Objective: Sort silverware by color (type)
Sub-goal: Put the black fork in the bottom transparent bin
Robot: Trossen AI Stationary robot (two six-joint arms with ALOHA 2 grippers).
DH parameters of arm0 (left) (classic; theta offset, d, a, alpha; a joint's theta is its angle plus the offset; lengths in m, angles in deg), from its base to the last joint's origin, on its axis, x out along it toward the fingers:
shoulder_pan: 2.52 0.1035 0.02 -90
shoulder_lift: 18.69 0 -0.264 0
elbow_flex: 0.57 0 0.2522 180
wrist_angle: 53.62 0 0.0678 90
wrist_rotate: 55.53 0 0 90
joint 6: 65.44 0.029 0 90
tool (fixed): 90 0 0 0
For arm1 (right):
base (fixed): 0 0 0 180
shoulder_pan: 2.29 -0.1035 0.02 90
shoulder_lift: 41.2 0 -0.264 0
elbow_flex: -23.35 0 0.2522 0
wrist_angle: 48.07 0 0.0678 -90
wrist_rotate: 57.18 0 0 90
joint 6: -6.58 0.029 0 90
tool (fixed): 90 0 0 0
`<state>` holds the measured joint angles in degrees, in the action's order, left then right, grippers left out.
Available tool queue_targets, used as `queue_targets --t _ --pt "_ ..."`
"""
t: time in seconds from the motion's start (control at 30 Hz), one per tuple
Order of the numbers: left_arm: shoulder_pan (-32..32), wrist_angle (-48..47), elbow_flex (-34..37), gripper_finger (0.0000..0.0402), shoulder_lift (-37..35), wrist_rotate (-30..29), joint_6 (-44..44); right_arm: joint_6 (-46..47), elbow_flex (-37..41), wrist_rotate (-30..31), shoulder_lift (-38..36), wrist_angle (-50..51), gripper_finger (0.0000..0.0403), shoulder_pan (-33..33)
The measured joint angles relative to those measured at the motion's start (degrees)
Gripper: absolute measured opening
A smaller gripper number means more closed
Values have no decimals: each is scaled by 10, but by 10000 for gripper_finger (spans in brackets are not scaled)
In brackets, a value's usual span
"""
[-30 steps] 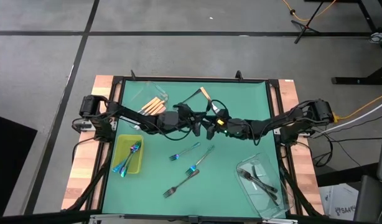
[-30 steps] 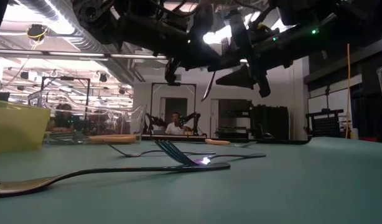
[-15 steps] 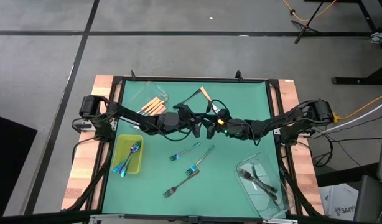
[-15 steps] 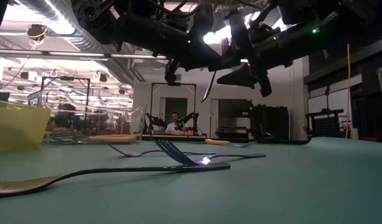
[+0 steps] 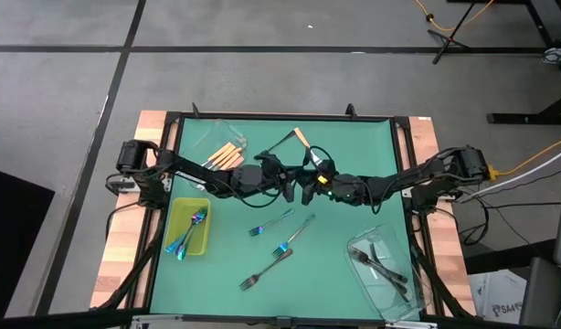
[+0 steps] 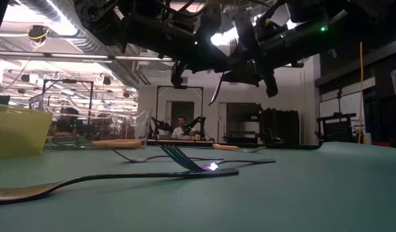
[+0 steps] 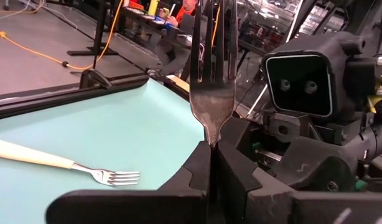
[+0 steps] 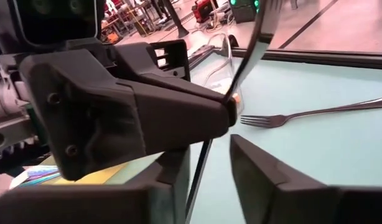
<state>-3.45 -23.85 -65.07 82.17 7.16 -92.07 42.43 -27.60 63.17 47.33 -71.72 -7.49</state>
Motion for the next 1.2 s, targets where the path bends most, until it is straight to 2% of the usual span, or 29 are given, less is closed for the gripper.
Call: queue_targets --t 0.3,0.77,1.2 --pt "0 -3 0 8 0 0 4 -1 0 -1 0 -1 8 0" --pt "0 -2 0 43 0 3 0 -20 0 0 0 0 2 0" --pt "0 0 1 77 0 3 -15 -34 0 -26 -11 30 1 0"
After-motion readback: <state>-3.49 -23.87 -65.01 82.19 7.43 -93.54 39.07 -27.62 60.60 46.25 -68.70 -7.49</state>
